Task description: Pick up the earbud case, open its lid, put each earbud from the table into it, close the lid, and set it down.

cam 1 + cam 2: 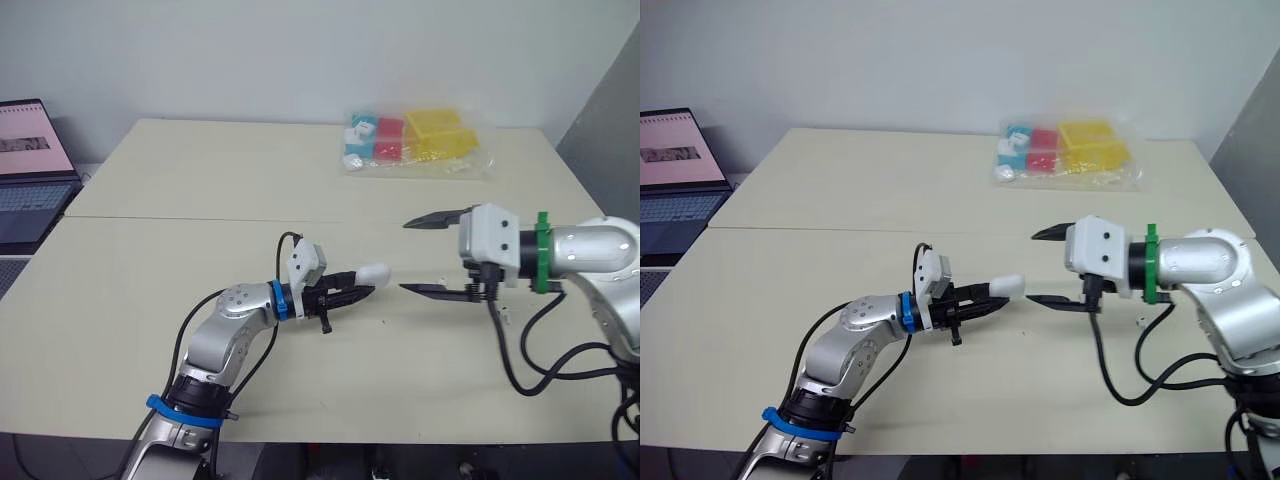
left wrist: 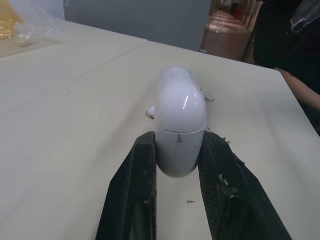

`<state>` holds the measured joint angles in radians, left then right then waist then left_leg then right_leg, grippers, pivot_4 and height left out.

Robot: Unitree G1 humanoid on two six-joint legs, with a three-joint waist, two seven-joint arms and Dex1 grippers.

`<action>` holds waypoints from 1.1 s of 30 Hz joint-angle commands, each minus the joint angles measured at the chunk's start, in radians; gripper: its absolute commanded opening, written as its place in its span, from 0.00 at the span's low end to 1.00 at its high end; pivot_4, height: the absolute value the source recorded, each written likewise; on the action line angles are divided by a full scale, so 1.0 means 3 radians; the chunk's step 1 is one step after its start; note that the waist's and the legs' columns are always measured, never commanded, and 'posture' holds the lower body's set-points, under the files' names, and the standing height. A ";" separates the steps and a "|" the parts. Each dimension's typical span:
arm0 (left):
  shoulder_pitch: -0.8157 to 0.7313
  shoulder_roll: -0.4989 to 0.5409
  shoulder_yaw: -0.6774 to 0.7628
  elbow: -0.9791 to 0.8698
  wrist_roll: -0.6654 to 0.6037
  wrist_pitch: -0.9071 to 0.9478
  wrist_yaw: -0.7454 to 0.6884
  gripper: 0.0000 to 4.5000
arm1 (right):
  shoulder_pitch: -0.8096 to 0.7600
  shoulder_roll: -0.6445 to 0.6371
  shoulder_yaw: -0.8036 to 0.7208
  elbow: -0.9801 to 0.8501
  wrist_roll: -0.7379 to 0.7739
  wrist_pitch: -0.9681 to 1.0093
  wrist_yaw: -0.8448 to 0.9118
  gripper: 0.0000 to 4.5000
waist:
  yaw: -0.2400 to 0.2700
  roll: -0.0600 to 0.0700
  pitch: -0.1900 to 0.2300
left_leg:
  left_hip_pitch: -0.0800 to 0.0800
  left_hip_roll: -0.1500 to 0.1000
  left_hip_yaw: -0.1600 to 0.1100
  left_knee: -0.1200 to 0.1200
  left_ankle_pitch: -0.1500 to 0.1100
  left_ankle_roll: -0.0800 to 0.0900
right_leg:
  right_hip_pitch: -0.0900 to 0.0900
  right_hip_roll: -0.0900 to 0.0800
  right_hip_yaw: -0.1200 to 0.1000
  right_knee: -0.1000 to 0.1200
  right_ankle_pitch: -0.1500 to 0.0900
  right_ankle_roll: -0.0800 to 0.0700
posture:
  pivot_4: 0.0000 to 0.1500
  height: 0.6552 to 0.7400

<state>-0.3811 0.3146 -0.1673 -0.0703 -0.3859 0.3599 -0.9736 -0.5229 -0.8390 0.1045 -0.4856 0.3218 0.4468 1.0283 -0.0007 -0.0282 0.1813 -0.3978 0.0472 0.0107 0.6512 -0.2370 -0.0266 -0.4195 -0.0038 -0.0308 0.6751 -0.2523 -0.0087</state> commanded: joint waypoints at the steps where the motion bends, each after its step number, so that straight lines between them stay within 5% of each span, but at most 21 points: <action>1: -0.0078 -0.0016 0.0000 -0.0172 -0.0056 -0.0115 -0.0036 0.17 | -0.0010 0.0060 0.0081 -0.0083 -0.0132 -0.0016 -0.0129 0.97 | -0.0001 0.0000 0.0000 | -0.0001 -0.0001 0.0000 0.0007 0.0000 0.0000 | 0.0000 0.0000 0.0000 0.0005 0.0000 0.0000 | 1.00 1.00; 33: -0.0023 0.0272 -0.0297 -0.0144 0.0257 -0.0769 -0.0382 0.17 | -0.0282 0.0060 0.0168 0.0176 -0.0260 0.0046 -0.0004 0.97 | -0.0001 0.0000 0.0000 | -0.0005 0.0000 -0.0002 0.0029 -0.0001 0.0001 | 0.0000 0.0000 -0.0001 0.0015 0.0001 -0.0001 | 1.00 1.00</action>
<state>-0.3904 0.3962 -0.2290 -0.0882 -0.3062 0.1534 -1.0552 -0.5714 -0.8093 0.2038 -0.4128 0.2441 0.4570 1.0357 -0.0010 -0.0281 0.1813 -0.3995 0.0474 0.0102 0.6599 -0.2373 -0.0262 -0.4196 -0.0039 -0.0312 0.6795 -0.2522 -0.0092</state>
